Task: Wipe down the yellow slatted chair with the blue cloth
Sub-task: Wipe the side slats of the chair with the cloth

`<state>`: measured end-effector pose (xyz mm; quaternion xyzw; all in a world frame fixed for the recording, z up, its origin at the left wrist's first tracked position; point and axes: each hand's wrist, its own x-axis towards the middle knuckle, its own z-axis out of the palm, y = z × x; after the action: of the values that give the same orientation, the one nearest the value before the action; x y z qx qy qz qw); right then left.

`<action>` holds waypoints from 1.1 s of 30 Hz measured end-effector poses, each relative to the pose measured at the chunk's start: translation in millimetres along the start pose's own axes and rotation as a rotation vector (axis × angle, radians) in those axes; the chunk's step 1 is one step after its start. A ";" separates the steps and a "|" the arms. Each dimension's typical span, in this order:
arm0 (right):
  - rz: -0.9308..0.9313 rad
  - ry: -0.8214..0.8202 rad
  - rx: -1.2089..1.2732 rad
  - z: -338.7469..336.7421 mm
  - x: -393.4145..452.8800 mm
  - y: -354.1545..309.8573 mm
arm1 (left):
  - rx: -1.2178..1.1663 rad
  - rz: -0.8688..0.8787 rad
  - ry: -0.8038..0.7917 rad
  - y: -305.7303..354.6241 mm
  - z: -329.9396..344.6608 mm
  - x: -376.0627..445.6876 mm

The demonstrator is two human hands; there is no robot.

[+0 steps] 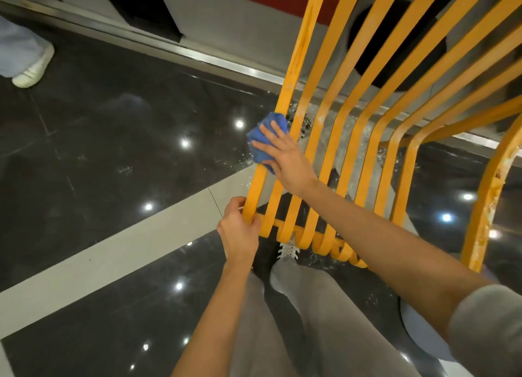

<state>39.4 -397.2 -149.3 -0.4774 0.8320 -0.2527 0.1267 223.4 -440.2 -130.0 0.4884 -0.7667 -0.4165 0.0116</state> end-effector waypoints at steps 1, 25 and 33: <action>-0.083 -0.061 -0.008 -0.9 -11.9 0.4 | 0.032 0.032 -0.009 6.4 1.2 3.9; -0.140 0.017 -0.223 -32.6 61.7 65.3 | 0.559 0.567 -0.087 60.0 36.7 94.8; 0.058 0.202 -0.227 -69.1 121.0 84.9 | 0.542 0.558 -0.131 63.6 44.0 108.5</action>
<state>-115.8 -445.0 -133.6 -0.4363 0.8773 -0.1998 -0.0052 101.0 -483.8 -159.6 0.2192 -0.9512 -0.2102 -0.0540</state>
